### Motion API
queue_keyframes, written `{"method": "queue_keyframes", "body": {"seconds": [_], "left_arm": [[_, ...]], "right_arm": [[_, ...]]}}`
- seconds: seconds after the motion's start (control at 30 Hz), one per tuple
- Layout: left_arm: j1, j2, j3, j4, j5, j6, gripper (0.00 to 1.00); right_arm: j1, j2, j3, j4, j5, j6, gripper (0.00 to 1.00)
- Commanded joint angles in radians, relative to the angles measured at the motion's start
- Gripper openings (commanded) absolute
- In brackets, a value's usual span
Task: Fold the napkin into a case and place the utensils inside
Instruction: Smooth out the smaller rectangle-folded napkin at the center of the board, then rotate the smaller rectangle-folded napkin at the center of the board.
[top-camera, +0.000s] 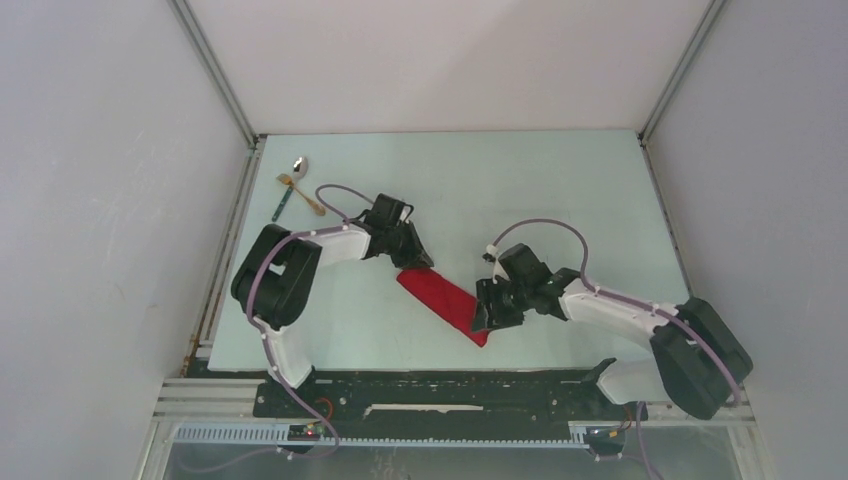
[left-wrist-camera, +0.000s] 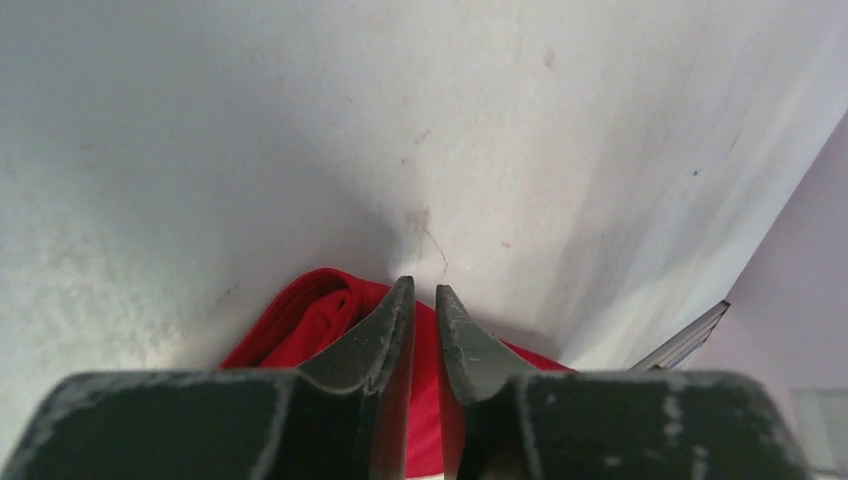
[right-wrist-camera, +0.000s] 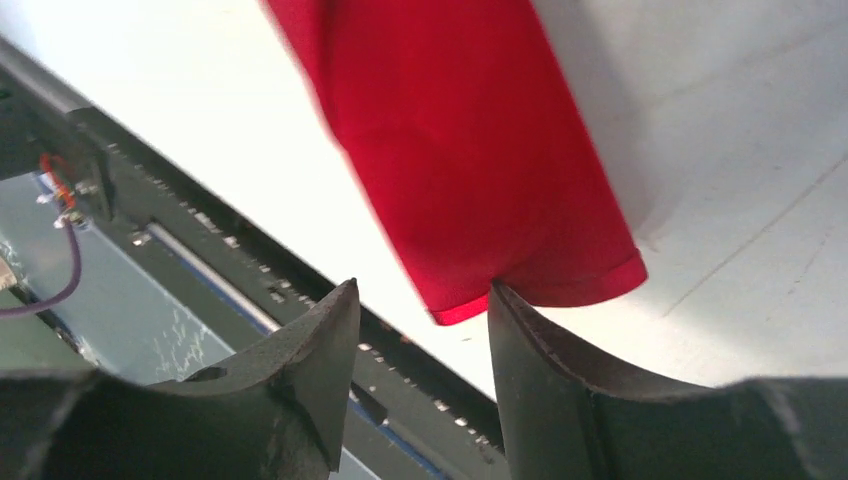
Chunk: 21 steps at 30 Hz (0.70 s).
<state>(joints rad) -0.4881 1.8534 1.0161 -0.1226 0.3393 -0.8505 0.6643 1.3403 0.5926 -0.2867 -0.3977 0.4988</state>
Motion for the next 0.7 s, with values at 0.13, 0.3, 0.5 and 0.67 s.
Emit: {"method": "queue_keyframes", "body": {"seconds": [0.13, 0.3, 0.5, 0.67], "left_arm": [[-0.007, -0.244, 0.039, -0.141, 0.023, 0.084, 0.37], [-0.012, -0.241, -0.113, -0.012, 0.039, 0.006, 0.38], [-0.003, -0.133, -0.129, 0.025, -0.049, 0.041, 0.38], [0.01, -0.112, -0.078, -0.053, -0.143, 0.09, 0.39]], "right_arm": [[0.071, -0.136, 0.092, -0.028, -0.044, 0.023, 0.61], [0.072, -0.048, -0.009, 0.169, -0.189, 0.092, 0.61], [0.049, 0.018, -0.059, 0.14, -0.056, 0.036, 0.6], [-0.005, 0.035, -0.039, 0.056, 0.141, -0.018, 0.61]]}}
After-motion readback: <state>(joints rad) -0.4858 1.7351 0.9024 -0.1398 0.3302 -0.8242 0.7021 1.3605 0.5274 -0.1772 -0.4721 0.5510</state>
